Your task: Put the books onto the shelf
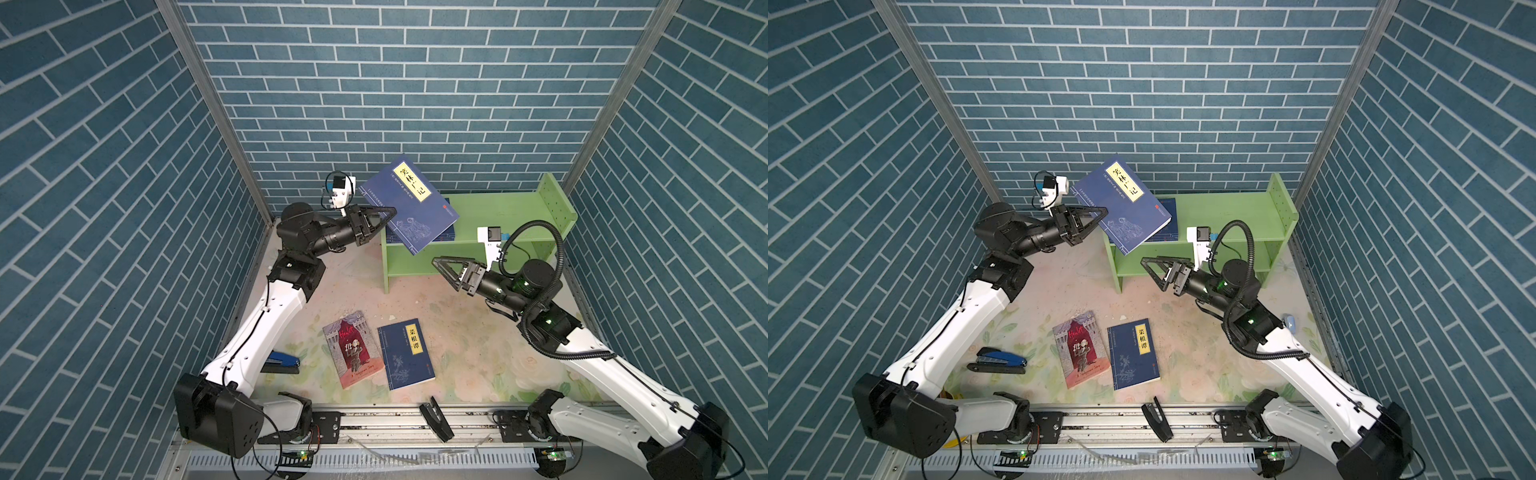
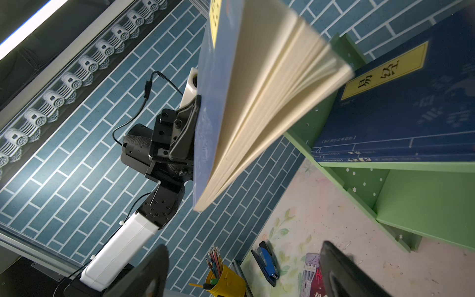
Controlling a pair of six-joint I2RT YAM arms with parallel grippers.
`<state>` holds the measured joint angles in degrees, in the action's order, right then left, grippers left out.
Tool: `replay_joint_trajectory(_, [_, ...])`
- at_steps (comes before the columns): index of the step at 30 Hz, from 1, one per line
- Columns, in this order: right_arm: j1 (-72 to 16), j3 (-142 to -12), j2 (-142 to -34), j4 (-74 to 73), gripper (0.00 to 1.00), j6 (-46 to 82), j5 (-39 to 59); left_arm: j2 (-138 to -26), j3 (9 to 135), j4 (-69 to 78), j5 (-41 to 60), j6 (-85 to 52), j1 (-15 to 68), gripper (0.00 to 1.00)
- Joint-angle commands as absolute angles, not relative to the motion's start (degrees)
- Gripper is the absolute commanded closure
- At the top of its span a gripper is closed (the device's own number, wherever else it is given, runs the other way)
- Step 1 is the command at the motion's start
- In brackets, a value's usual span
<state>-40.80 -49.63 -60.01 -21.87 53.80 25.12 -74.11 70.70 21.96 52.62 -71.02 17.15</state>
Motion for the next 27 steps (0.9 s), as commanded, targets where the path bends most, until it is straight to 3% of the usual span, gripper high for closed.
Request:
replay_joint_trajectory(1, [-41.66, -51.65, -62.69, -31.92, 0.09, 55.25, 23.46, -72.12, 69.88, 28.47, 52.67, -72.86, 17.22, 1.00])
replay_joint_trajectory(22, [-43.51, -57.88, -71.74, -40.10, 0.15, 55.28, 23.30, -71.56, 69.29, 28.85, 53.44, -71.19, 17.40, 1.00])
replay_joint_trajectory(24, [-43.53, -58.66, -72.64, -40.86, 0.20, 55.25, 22.95, -71.15, 68.53, 29.00, 53.27, -71.19, 17.40, 1.00])
replay_joint_trajectory(27, [-43.46, -59.32, -74.19, -43.10, 0.37, 55.97, 22.35, -71.00, 67.34, 29.36, 52.89, -71.54, 17.47, 1.00])
